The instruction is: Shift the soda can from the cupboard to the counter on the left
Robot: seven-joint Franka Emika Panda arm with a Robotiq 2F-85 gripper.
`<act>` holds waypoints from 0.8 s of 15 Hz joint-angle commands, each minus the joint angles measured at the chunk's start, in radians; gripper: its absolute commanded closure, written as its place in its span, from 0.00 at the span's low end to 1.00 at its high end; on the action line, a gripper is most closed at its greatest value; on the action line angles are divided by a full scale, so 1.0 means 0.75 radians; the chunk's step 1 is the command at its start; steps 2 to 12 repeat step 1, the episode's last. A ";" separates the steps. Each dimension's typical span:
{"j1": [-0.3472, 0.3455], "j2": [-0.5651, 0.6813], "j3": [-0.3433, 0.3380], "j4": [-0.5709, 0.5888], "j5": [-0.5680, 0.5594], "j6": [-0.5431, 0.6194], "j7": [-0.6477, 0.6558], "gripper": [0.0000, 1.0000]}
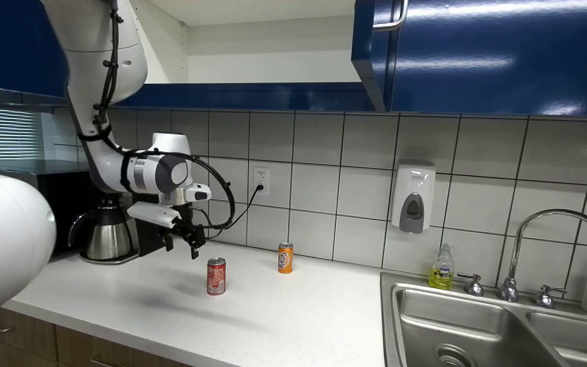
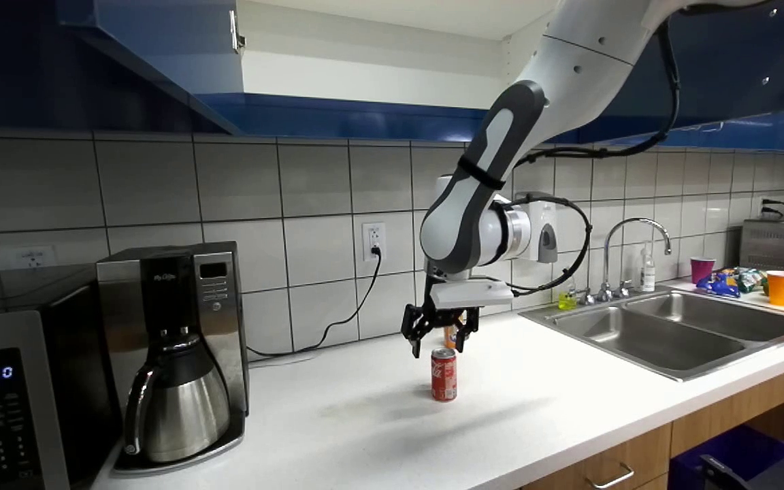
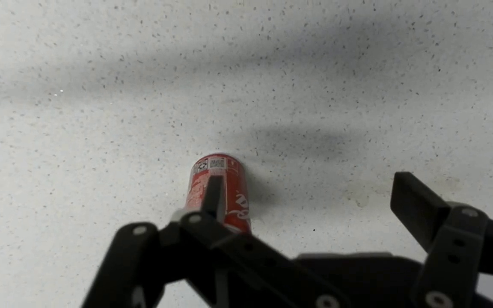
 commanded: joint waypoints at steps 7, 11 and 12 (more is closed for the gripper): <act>-0.074 -0.002 0.068 -0.001 -0.037 -0.002 0.023 0.00; -0.074 -0.002 0.068 -0.001 -0.037 -0.002 0.023 0.00; -0.074 -0.002 0.068 -0.001 -0.037 -0.002 0.023 0.00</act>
